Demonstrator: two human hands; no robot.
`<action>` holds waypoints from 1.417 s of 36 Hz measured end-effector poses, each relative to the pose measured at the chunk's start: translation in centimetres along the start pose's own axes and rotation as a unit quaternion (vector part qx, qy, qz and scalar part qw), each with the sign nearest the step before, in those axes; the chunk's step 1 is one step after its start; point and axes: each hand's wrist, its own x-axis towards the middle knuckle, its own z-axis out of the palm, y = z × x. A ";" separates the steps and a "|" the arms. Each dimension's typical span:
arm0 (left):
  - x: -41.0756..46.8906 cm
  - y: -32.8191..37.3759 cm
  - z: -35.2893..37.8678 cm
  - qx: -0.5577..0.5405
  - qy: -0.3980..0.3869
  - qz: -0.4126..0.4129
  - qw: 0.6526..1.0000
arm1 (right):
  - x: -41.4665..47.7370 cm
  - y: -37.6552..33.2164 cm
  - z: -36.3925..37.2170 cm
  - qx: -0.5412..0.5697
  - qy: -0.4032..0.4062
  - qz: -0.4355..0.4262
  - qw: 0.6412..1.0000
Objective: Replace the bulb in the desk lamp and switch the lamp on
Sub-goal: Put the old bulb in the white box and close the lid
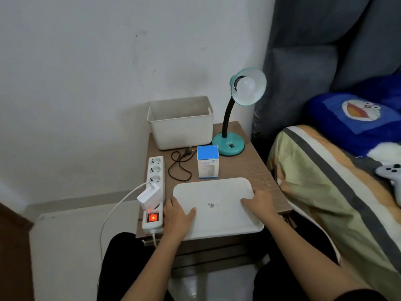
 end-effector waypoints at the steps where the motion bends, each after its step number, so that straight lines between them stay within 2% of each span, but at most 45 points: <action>1: 0.0 0.0 0.0 -0.007 0.002 0.000 1.000 | -0.1 0.0 0.3 0.008 0.001 0.003 1.000; 15: 0.0 0.9 0.3 -0.098 0.001 -0.020 0.995 | -0.2 0.7 0.5 0.086 0.074 0.068 0.991; 21: 0.0 3.2 -1.2 -0.156 0.031 0.012 0.987 | 0.1 -0.1 -1.5 0.123 0.115 0.046 0.985; 29: 1.4 6.7 -5.7 -0.146 0.070 0.035 0.986 | 0.5 -4.7 -4.7 0.125 0.151 -0.004 0.980; 33: 3.2 8.3 -8.6 -0.134 0.087 0.018 0.987 | 1.3 -8.1 -5.9 0.120 0.151 -0.031 0.981; 42: 10.2 10.1 -14.9 -0.136 0.134 0.041 0.981 | 5.9 -16.0 -6.0 0.147 0.101 -0.070 0.981; 51: 18.8 10.0 -16.9 -0.142 0.153 0.033 0.977 | 13.8 -21.1 -3.9 0.174 0.088 -0.128 0.972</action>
